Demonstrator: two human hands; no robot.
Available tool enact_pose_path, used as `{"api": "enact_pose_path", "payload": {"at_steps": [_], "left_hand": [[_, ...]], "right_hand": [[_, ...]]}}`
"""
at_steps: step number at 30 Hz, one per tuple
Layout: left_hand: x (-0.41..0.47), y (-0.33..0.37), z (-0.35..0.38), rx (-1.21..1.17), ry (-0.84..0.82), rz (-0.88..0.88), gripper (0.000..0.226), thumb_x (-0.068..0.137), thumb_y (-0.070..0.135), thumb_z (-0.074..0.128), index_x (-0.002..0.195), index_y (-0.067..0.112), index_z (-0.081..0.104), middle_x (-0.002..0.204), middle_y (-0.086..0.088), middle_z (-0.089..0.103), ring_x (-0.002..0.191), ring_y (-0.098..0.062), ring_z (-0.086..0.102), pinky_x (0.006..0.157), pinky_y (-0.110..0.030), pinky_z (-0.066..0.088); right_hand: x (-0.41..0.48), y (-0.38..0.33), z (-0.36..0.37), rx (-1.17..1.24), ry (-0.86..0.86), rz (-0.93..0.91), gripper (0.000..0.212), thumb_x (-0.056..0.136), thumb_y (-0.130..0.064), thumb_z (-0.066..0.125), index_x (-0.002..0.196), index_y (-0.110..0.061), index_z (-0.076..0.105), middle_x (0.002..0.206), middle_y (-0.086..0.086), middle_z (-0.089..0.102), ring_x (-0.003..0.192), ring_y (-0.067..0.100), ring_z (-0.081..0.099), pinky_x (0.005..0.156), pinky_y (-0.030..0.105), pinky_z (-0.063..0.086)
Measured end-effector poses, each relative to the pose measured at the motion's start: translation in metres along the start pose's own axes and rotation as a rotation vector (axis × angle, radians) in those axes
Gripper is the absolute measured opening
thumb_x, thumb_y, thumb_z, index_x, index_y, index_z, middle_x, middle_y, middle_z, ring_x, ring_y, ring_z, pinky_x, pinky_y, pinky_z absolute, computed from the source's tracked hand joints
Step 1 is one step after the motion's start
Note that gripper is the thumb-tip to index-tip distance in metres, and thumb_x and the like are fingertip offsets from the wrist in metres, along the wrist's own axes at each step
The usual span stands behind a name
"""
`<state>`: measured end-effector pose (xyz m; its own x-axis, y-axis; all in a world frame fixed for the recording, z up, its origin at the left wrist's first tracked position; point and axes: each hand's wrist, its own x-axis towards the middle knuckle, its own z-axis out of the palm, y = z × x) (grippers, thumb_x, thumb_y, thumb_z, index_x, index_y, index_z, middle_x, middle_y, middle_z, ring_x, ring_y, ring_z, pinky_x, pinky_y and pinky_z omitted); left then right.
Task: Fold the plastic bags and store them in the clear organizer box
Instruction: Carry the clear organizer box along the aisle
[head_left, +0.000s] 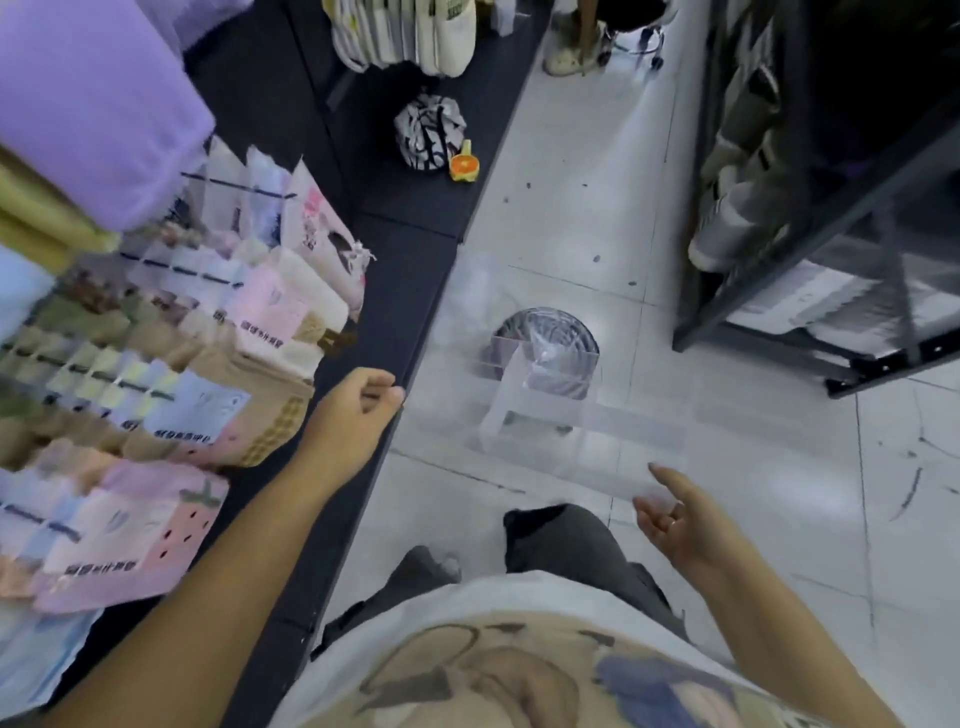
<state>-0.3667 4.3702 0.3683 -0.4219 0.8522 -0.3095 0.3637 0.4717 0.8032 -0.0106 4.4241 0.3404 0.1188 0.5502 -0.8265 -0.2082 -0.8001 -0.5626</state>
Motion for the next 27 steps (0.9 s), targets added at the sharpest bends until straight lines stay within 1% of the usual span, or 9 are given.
{"api": "enact_pose_path", "payload": {"at_steps": [2, 4, 6, 8, 12, 14, 19, 23, 27], "left_hand": [[0.045, 0.023, 0.012, -0.003, 0.023, 0.0, 0.017, 0.093, 0.033, 0.057, 0.109, 0.028, 0.057, 0.101, 0.019, 0.058, 0.092, 0.005, 0.054, 0.075, -0.016, 0.04], [0.079, 0.036, 0.025, -0.017, 0.076, -0.043, 0.017, 0.093, 0.033, 0.057, 0.109, 0.028, 0.057, 0.1, 0.018, 0.059, 0.092, 0.004, 0.054, 0.075, -0.019, 0.041], [0.101, 0.041, 0.037, -0.057, 0.141, -0.125, 0.018, 0.094, 0.032, 0.057, 0.11, 0.025, 0.058, 0.101, 0.014, 0.059, 0.092, -0.002, 0.055, 0.077, -0.022, 0.041], [0.112, 0.039, 0.052, -0.1, 0.196, -0.239, 0.018, 0.094, 0.032, 0.057, 0.11, 0.024, 0.059, 0.101, 0.013, 0.059, 0.094, -0.006, 0.055, 0.074, -0.021, 0.04], [0.124, 0.033, 0.077, -0.171, 0.276, -0.426, 0.014, 0.092, 0.035, 0.058, 0.105, 0.029, 0.06, 0.101, 0.016, 0.061, 0.097, -0.006, 0.058, 0.077, -0.027, 0.044], [0.134, 0.032, 0.081, -0.204, 0.309, -0.481, 0.013, 0.092, 0.035, 0.058, 0.103, 0.031, 0.06, 0.101, 0.017, 0.061, 0.097, -0.002, 0.058, 0.076, -0.028, 0.046], [0.188, 0.029, 0.062, -0.242, 0.356, -0.498, 0.012, 0.092, 0.034, 0.058, 0.103, 0.03, 0.06, 0.099, 0.018, 0.061, 0.095, 0.002, 0.056, 0.069, -0.016, 0.04], [0.243, 0.028, 0.037, -0.215, 0.376, -0.489, 0.012, 0.093, 0.034, 0.056, 0.104, 0.03, 0.057, 0.096, 0.022, 0.058, 0.088, 0.006, 0.052, 0.066, -0.013, 0.037], [0.282, 0.023, 0.029, -0.238, 0.417, -0.508, 0.013, 0.094, 0.032, 0.056, 0.106, 0.026, 0.057, 0.096, 0.018, 0.058, 0.089, 0.0, 0.053, 0.068, -0.016, 0.038]], "right_hand": [[0.033, -0.041, 0.016, -0.042, -0.033, 0.001, 0.028, 0.082, -0.026, 0.072, 0.101, -0.012, 0.058, 0.105, 0.009, 0.051, 0.081, 0.021, 0.062, 0.053, 0.021, 0.054], [0.066, -0.087, 0.034, -0.118, -0.064, -0.004, 0.029, 0.081, -0.027, 0.073, 0.099, -0.012, 0.056, 0.104, 0.01, 0.053, 0.081, 0.021, 0.062, 0.053, 0.02, 0.054], [0.096, -0.137, 0.058, -0.209, -0.101, -0.006, 0.029, 0.081, -0.028, 0.074, 0.098, -0.013, 0.056, 0.101, 0.01, 0.054, 0.082, 0.021, 0.064, 0.053, 0.02, 0.055], [0.127, -0.186, 0.085, -0.328, -0.141, -0.015, 0.028, 0.082, -0.029, 0.073, 0.1, -0.015, 0.056, 0.095, 0.008, 0.055, 0.082, 0.02, 0.065, 0.053, 0.02, 0.054], [0.182, -0.275, 0.159, -0.467, -0.214, -0.06, 0.03, 0.082, -0.023, 0.073, 0.106, -0.01, 0.059, 0.082, 0.008, 0.056, 0.06, 0.015, 0.065, 0.051, 0.019, 0.053], [0.202, -0.306, 0.201, -0.503, -0.24, -0.103, 0.036, 0.082, -0.021, 0.072, 0.112, -0.009, 0.057, 0.081, 0.009, 0.055, 0.059, 0.016, 0.062, 0.049, 0.019, 0.052], [0.247, -0.339, 0.294, -0.485, -0.264, -0.26, 0.056, 0.08, -0.02, 0.076, 0.12, -0.017, 0.038, 0.091, 0.01, 0.054, 0.066, 0.021, 0.06, 0.052, 0.024, 0.052], [0.276, -0.349, 0.353, -0.469, -0.287, -0.267, 0.059, 0.079, -0.024, 0.077, 0.121, -0.017, 0.036, 0.089, 0.012, 0.053, 0.063, 0.019, 0.06, 0.052, 0.023, 0.053], [0.306, -0.357, 0.398, -0.5, -0.339, -0.227, 0.058, 0.079, -0.028, 0.077, 0.12, -0.018, 0.038, 0.086, 0.011, 0.054, 0.065, 0.018, 0.061, 0.058, 0.025, 0.056]]}}
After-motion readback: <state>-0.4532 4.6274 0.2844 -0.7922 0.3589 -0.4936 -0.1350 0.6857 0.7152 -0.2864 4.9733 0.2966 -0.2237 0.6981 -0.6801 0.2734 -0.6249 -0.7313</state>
